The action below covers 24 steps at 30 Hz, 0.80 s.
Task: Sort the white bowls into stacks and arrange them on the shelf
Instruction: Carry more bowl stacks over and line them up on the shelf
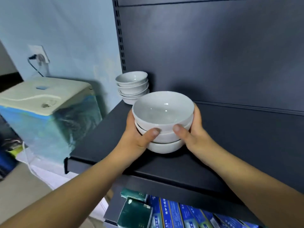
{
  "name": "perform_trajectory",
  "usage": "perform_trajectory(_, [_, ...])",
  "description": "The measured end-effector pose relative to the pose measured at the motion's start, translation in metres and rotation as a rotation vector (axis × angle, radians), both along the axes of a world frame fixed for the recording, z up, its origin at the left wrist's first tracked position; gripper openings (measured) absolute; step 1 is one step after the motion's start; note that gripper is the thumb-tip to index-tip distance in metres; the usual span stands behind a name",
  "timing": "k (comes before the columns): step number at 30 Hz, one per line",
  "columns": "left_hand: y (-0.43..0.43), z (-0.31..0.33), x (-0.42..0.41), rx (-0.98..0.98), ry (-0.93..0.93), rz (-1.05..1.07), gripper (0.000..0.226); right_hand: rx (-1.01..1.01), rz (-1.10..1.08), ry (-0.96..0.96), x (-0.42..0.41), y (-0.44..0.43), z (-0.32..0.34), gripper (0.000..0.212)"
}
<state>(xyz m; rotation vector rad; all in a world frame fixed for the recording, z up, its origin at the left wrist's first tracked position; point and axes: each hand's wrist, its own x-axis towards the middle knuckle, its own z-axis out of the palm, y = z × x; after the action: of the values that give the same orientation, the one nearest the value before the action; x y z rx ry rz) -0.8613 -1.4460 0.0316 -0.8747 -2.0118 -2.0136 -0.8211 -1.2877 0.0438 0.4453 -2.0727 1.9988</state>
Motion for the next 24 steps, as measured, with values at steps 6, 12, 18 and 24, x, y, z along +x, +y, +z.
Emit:
perform_trajectory(6, [0.007,0.001,-0.041,-0.041,-0.025,-0.091,0.117,0.087,-0.101,-0.025,-0.026,0.012,-0.007,0.083])
perform_trajectory(12, [0.028,0.005,-0.094,-0.006,-0.127,-0.092,0.114,0.088,-0.285,0.008,-0.074,0.018,-0.004,0.091])
perform_trajectory(18, [0.049,-0.008,-0.127,-0.067,-0.438,-0.149,0.082,0.047,-0.443,-0.012,-0.121,0.030,-0.005,0.105])
perform_trajectory(24, [0.045,-0.011,-0.134,-0.130,-0.458,-0.106,0.034,0.047,-0.471,-0.008,-0.154,0.033,-0.010,0.101])
